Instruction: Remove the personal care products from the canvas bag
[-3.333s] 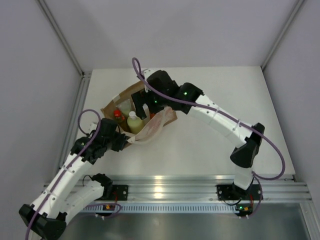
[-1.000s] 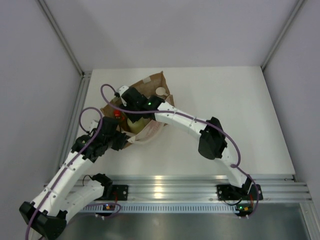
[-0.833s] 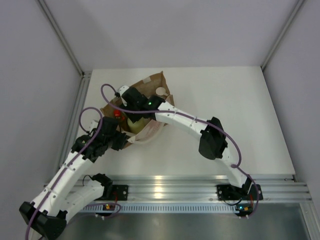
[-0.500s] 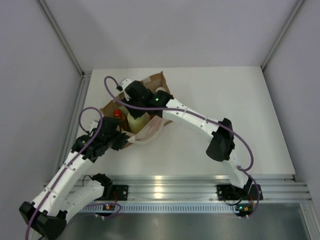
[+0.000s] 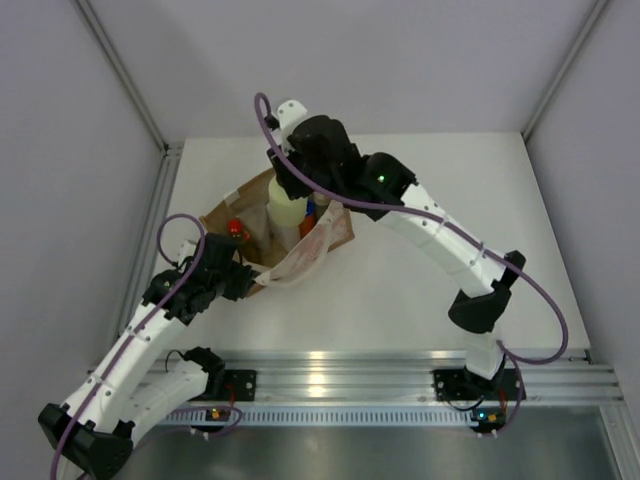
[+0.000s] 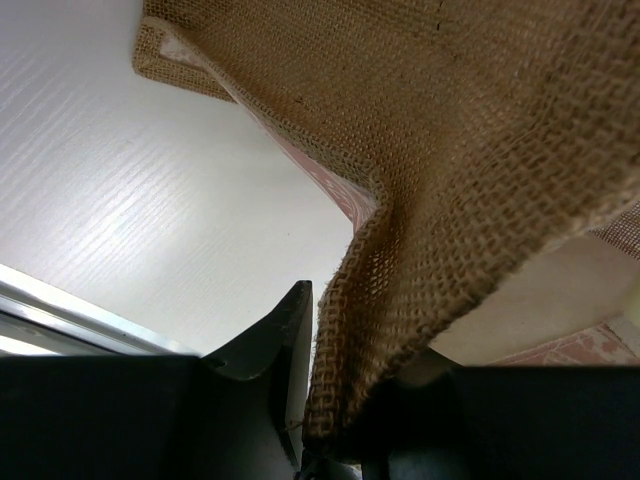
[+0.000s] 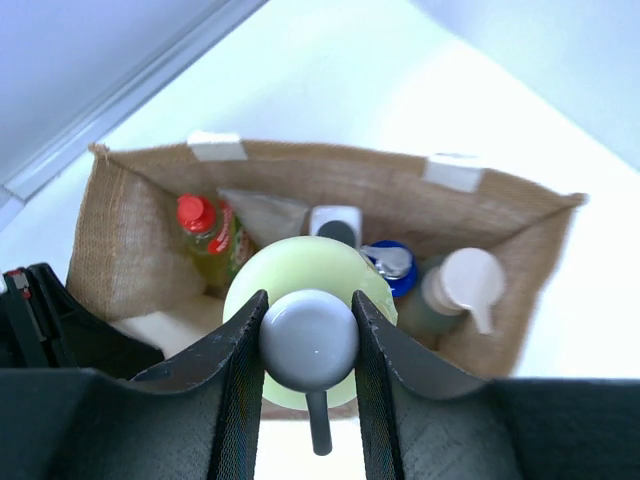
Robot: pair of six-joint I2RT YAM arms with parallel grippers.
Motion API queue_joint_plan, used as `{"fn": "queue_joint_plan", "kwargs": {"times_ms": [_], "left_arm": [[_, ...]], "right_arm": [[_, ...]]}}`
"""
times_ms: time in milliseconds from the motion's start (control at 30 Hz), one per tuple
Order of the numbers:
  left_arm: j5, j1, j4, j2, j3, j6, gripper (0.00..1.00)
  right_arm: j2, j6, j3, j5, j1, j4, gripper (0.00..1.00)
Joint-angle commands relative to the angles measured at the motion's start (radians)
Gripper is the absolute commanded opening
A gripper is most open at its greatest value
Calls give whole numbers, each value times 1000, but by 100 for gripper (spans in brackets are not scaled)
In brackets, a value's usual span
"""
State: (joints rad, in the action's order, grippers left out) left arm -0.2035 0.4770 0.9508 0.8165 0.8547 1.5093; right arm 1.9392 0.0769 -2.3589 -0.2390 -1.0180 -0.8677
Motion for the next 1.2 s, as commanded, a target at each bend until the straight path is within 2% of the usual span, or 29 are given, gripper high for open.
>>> {"fn": "queue_joint_plan", "kwargs": {"times_ms": [0, 200, 367, 533, 700, 733, 900, 1167], "left_arm": [[-40, 0, 46, 4, 24, 0, 26], [-45, 2, 45, 9, 27, 3, 26], [-45, 2, 43, 12, 41, -3, 26], [-54, 0, 45, 16, 56, -26, 26], [-43, 0, 45, 16, 63, -31, 26], [-42, 0, 45, 18, 64, -31, 26], [-34, 0, 43, 26, 75, -44, 26], [-24, 0, 46, 27, 84, -57, 26]], "right_arm": [[-156, -35, -102, -104, 28, 96, 0], [-250, -63, -96, -163, 122, 70, 0], [-341, -35, 33, -102, 318, 68, 0], [-361, -55, 186, -23, 491, 111, 0], [-401, -57, 367, 40, 608, 272, 0], [-411, -63, 456, 43, 628, 310, 0], [-428, -68, 706, 115, 685, 545, 0], [-382, -5, 990, 216, 748, 890, 0]]}}
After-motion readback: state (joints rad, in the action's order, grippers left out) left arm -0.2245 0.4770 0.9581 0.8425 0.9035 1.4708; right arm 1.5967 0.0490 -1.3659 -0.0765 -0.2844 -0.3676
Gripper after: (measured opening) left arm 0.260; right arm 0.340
